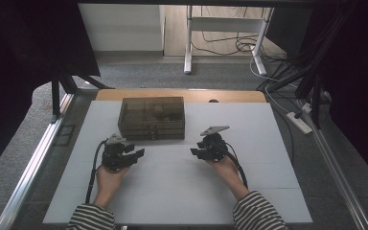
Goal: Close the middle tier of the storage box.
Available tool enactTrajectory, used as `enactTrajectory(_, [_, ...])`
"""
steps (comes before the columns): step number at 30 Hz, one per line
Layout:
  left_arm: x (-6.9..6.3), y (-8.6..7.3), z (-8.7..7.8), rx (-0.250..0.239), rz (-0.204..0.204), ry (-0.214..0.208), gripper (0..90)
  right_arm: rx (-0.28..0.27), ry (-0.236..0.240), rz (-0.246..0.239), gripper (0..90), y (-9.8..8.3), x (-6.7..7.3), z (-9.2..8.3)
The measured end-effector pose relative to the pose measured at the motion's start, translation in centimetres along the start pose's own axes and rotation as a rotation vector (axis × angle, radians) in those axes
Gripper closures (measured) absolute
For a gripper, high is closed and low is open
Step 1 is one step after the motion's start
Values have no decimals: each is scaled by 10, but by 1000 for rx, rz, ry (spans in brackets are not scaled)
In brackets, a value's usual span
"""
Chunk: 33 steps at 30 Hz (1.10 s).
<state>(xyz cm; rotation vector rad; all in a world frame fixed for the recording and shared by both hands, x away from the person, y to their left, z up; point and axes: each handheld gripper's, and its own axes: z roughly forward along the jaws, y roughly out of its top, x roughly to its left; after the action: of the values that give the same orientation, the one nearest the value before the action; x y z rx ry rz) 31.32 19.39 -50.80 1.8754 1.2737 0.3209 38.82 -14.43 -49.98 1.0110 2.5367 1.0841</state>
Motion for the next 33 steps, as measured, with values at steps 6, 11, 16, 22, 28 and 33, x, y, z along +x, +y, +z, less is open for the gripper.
enactTrajectory(6, [0, -5, -4, -13, -5, 4, 465, -9, 5, -6, 555, -5, -1, -6])
enactTrajectory(11, [-3, -7, -3, -11, 4, 5, 455, -21, 6, -3, 544, -13, -3, -13])
enactTrajectory(16, [-5, -9, -3, -17, 14, 7, 443, -20, -5, 14, 536, -22, -10, -18])
enactTrajectory(22, [-6, -12, -3, -23, 19, 14, 431, -34, -12, 34, 535, -27, -16, -23])
enactTrajectory(28, [-8, -13, -5, -28, 28, 12, 423, -32, -16, 39, 530, -32, -19, -27])
enactTrajectory(33, [-11, -16, -7, -35, 37, 14, 414, -35, -18, 45, 515, -37, -21, -31])
